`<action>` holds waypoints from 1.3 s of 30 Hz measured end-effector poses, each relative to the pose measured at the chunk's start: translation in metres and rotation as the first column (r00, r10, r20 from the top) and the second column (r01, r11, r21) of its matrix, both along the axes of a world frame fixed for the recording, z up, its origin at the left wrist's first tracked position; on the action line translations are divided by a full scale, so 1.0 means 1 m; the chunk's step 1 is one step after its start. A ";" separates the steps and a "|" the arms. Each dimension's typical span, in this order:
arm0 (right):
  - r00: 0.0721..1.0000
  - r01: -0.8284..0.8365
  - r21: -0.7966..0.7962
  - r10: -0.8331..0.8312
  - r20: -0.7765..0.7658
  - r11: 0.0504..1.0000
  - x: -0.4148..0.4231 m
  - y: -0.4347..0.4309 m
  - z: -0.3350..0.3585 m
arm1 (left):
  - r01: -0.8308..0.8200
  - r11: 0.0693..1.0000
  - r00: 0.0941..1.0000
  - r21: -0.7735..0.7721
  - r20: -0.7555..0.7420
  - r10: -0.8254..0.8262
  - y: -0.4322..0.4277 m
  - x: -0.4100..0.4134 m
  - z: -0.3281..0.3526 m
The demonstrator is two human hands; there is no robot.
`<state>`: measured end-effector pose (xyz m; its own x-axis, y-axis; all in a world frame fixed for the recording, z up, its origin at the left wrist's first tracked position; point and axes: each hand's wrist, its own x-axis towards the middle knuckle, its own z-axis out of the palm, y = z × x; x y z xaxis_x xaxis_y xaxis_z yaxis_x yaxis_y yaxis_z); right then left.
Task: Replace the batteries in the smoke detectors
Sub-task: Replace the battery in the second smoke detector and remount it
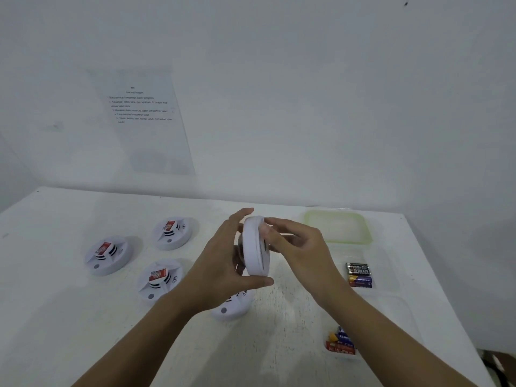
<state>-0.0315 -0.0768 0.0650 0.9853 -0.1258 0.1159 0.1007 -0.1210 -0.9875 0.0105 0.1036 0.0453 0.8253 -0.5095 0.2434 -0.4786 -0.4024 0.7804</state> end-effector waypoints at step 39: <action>0.999 -0.036 0.513 0.035 0.011 0.858 0.037 0.107 -0.013 | -0.129 0.904 0.916 -0.408 -0.397 -0.049 0.107 0.024 0.012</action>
